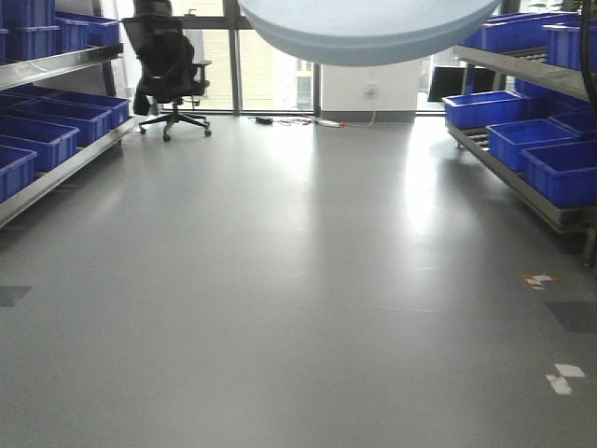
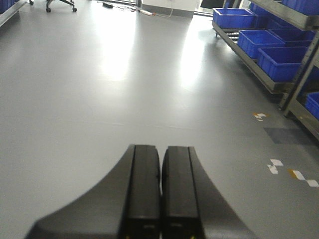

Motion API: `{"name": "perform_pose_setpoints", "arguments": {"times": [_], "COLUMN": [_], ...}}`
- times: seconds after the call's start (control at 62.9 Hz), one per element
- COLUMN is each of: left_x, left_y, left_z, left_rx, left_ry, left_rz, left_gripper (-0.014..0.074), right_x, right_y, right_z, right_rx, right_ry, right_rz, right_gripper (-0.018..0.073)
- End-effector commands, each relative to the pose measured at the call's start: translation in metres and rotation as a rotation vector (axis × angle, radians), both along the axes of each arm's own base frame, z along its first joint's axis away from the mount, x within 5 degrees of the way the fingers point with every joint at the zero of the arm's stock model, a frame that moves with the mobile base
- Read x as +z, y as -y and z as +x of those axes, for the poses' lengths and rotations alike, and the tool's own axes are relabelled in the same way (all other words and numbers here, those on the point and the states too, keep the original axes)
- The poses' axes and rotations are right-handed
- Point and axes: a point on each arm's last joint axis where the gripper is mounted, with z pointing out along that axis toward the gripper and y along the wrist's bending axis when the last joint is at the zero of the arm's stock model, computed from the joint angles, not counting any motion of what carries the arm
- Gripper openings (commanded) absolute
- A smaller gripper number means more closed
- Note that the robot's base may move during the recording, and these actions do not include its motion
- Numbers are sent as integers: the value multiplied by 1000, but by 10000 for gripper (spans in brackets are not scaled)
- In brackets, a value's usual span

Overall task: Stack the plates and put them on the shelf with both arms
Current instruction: 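Carry the raised plates in the right gripper across the floor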

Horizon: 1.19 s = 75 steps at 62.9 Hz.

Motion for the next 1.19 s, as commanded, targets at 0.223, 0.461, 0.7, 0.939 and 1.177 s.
{"name": "perform_pose_setpoints", "arguments": {"times": [0.223,0.461,0.7,0.939,1.177], "left_x": [18,18,18,18,18], "left_y": [-1,-1,-1,-1,-1], "left_z": [2,2,2,2,2], "left_rx": [16,16,16,16,16], "left_ry": [109,109,109,109,109], "left_rz": [-32,-32,-32,-32,-32], "left_gripper": [87,87,87,87,87], "right_x": [31,31,31,31,31], "right_y": [3,3,3,3,3], "right_z": [-4,-4,-4,-4,-4], "right_rx": [-8,-8,-8,-8,-8], "right_ry": [157,157,157,157,157], "right_rz": [49,49,49,49,49], "right_gripper": [52,52,52,52,52]}}
